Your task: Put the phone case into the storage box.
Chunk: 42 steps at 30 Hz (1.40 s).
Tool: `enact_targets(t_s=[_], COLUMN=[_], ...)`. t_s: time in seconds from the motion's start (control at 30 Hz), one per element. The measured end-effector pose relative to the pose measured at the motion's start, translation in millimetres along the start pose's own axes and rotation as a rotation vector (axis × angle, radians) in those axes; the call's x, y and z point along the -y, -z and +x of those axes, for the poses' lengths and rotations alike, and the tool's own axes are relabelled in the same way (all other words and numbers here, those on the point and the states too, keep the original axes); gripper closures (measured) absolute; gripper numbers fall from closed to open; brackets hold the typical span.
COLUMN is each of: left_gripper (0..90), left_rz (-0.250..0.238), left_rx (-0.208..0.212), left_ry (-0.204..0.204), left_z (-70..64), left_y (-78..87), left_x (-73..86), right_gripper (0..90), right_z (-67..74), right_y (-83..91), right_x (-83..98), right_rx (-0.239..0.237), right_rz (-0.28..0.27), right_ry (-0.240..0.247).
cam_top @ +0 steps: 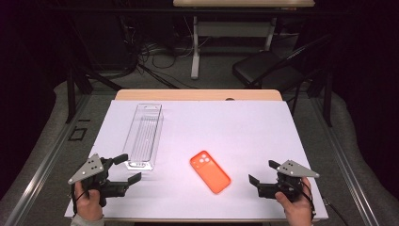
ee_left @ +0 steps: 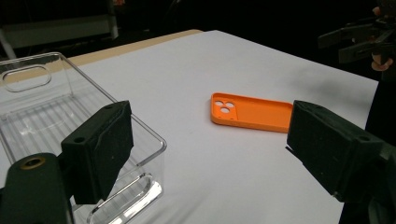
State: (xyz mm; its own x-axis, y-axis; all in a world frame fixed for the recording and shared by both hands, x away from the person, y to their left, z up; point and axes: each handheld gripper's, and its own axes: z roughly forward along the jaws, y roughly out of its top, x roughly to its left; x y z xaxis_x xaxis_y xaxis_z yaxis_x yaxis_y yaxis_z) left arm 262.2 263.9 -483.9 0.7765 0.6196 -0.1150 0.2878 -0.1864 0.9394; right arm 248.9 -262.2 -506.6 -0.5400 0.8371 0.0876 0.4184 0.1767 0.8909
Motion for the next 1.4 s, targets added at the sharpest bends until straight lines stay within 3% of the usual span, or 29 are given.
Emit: enact_targets(t_s=[0.17,0.33,0.43,0.57,0.73,0.87,1.0,1.1,1.23,1.4], left_gripper=[14.6,14.5,14.5,14.5,14.5,6.2,0.4,0.4,0.6,2.5], left_rz=[0.034,0.047,0.047,0.047,0.044,0.060,0.106,0.152,0.159,0.127], left_rx=[0.015,0.026,0.051,0.038,0.030,0.025,0.040,-0.014,-0.049,-0.036], left_ry=[0.026,0.080,0.113,0.133,0.130,0.132,0.125,0.110,0.134,0.144], left_z=[6.6,14.5,18.1,21.2,24.3,26.3,31.5,36.3,42.5,45.8], left_y=[-9.3,-14.2,-14.5,-12.9,-12.1,-15.7,-25.4,-29.6,-33.7,-36.0], left_x=[-7.6,-10.8,-14.0,-18.8,-23.7,-26.0,-31.3,-39.2,-52.6,-67.4], right_gripper=[2.3,2.7,4.3,5.1,3.5,3.5,3.0,2.9,2.9,3.0], right_z=[-3.2,-3.8,-2.3,1.4,2.6,1.8,3.6,4.3,4.1,6.1], right_y=[-8.4,-18.2,-21.6,-24.8,-28.0,-32.0,-35.2,-38.5,-44.7,-45.8], right_x=[-16.2,-27.6,-32.8,-38.9,-44.5,-50.5,-54.6,-58.1,-68.7,-83.8], right_rx=[-0.011,-0.019,-0.023,-0.029,-0.038,-0.035,-0.037,-0.031,-0.024,-0.034], right_rz=[0.032,0.055,0.070,0.064,0.077,0.078,0.097,0.102,0.100,0.082], right_ry=[-0.025,-0.048,-0.037,-0.034,-0.022,-0.026,-0.043,-0.053,-0.067,-0.059])
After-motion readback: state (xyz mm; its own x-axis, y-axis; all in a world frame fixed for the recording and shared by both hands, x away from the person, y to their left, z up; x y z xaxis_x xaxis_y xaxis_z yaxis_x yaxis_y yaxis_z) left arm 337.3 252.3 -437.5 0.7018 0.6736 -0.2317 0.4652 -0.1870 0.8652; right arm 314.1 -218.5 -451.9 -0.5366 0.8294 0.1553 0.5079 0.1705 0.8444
